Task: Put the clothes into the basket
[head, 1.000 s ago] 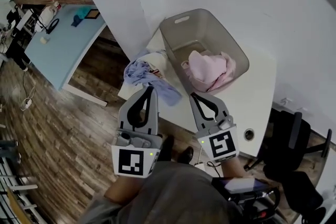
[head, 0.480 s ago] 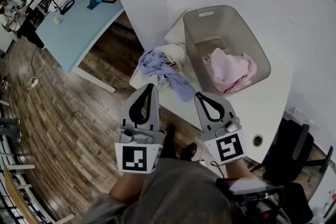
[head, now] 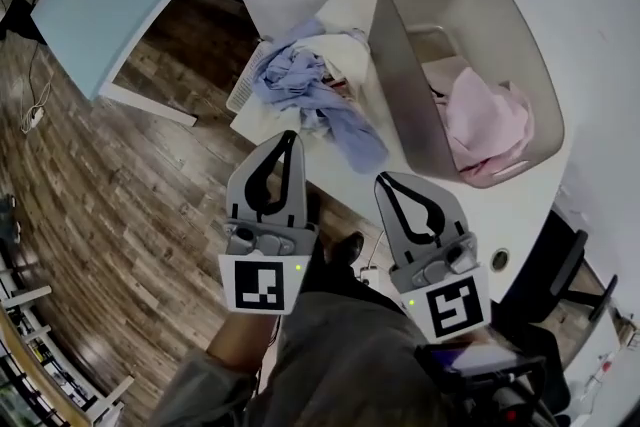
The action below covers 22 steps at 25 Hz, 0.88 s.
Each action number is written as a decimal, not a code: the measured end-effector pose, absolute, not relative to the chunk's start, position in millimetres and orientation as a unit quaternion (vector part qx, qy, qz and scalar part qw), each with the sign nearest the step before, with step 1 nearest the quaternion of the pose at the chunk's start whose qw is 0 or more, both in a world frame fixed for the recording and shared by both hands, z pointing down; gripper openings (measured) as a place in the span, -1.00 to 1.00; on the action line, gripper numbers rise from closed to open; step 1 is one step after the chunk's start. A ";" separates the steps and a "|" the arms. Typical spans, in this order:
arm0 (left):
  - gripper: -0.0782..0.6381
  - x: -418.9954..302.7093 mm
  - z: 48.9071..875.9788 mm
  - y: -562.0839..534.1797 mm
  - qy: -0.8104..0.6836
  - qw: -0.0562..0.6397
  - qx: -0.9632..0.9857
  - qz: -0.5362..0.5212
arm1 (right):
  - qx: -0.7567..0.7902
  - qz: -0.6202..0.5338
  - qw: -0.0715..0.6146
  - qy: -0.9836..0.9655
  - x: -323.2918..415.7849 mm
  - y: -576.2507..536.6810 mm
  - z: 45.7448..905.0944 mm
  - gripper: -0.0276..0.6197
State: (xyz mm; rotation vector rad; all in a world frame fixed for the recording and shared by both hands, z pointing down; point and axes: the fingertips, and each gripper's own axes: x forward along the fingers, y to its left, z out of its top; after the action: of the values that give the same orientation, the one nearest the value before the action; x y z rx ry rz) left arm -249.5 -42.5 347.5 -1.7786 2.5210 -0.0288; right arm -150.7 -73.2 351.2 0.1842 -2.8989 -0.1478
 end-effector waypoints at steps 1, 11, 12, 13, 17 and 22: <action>-0.76 -252.8 355.9 -46.3 0.813 0.026 -0.581 -0.009 | 0.063 -0.050 0.126 -0.989 -152.8 -74.2 359.5 -0.89; -0.12 -282.1 424.0 -84.1 0.773 -0.006 -0.634 0.005 | 0.061 -0.003 0.160 -0.985 -183.8 -81.3 424.9 -0.89; -0.07 -283.0 429.7 -87.6 0.767 -0.008 -0.641 0.001 | 0.058 0.003 0.161 -0.985 -187.7 -80.1 429.0 -0.89; 0.02 -284.4 435.3 -91.0 0.762 -0.011 -0.648 -0.004 | 0.053 0.007 0.161 -0.986 -191.6 -78.2 431.8 -0.89; 0.29 -299.4 448.3 -109.5 0.748 -0.027 -0.663 0.002 | 0.042 0.013 0.163 -0.986 -208.5 -78.3 438.1 -0.89; 0.61 -307.3 467.4 -131.3 0.725 -0.063 -0.685 0.003 | 0.051 0.026 0.167 -0.984 -225.0 -91.0 442.5 -0.89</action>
State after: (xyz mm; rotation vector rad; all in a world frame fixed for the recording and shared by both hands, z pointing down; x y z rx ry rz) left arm -307.3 -131.3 467.4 -2.2442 2.3750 0.0086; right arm -225.0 -91.0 442.5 0.1449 -2.8008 0.0749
